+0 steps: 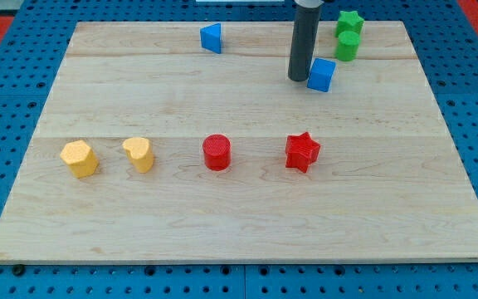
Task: Keep blue cube below green circle
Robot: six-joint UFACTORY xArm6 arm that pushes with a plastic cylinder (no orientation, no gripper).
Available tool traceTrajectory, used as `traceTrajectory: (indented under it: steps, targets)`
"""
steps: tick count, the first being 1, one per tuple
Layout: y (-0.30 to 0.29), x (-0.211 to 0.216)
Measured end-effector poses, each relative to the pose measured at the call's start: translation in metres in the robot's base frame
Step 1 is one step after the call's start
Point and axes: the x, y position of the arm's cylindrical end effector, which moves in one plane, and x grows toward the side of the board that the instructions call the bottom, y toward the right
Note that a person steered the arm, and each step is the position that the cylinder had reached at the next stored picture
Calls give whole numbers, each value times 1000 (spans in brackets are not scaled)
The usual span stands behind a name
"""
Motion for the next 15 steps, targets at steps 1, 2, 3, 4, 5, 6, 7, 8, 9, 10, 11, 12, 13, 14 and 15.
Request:
traceTrajectory:
  steps: [1,2,3,4,5,6,7,8,9,10,11,12,13,14,15]
  targets:
    - [0,22]
    - [21,18]
    - [28,13]
    - [32,11]
    - [46,11]
    - [56,11]
    - [59,14]
    - [46,46]
    - [27,43]
    - [1,32]
    - [-19,-4]
    - [-2,-10]
    - [19,-10]
    - [21,-10]
    - [21,-10]
